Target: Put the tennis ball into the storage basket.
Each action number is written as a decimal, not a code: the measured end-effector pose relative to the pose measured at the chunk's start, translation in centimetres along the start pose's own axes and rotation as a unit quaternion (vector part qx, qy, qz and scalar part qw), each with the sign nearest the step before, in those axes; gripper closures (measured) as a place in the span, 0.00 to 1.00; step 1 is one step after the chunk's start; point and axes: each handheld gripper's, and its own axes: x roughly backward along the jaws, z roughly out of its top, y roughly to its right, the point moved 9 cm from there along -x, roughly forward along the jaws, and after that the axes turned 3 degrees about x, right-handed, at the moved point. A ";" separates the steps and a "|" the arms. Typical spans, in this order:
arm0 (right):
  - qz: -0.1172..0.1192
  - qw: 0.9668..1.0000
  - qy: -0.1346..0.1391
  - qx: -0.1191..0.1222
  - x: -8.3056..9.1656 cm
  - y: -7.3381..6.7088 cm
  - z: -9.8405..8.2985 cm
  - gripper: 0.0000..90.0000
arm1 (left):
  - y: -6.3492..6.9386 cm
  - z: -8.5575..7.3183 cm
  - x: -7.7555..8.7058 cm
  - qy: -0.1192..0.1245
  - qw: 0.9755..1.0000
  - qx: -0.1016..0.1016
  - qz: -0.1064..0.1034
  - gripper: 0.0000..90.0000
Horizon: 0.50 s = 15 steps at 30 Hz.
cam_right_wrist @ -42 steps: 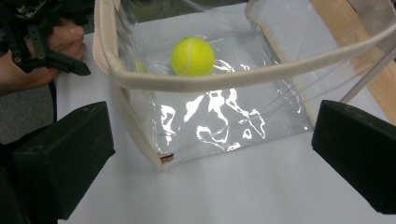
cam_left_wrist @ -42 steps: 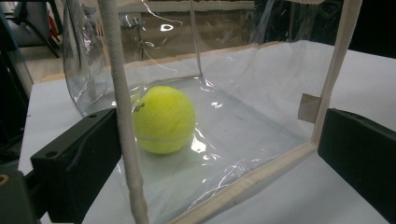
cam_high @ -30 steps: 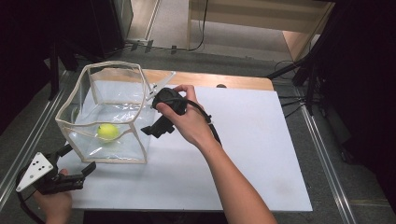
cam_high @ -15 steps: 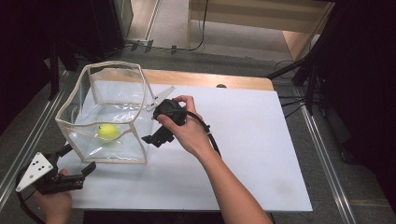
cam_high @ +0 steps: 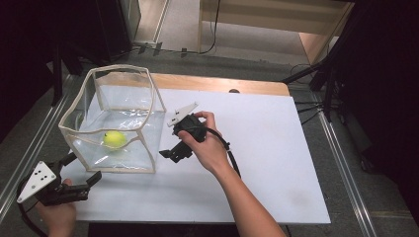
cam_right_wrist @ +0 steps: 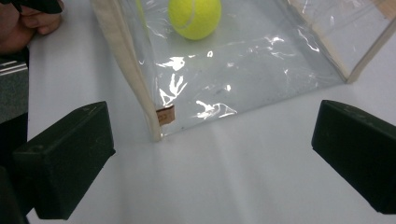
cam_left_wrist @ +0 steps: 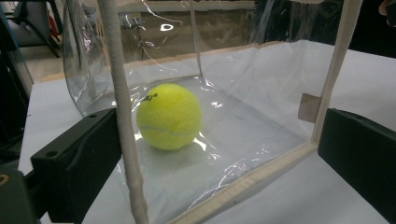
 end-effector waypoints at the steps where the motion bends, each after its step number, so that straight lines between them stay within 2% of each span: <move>1: -0.002 1.000 0.001 -0.003 0.2 0.1 -0.3 0.00 | 0.0 0.0 0.0 0.001 1.000 0.001 0.000 0.00; 15: -0.024 0.999 0.018 -0.032 1.8 0.9 -4.2 0.00 | 0.0 0.0 0.0 0.000 1.000 -0.001 0.001 0.00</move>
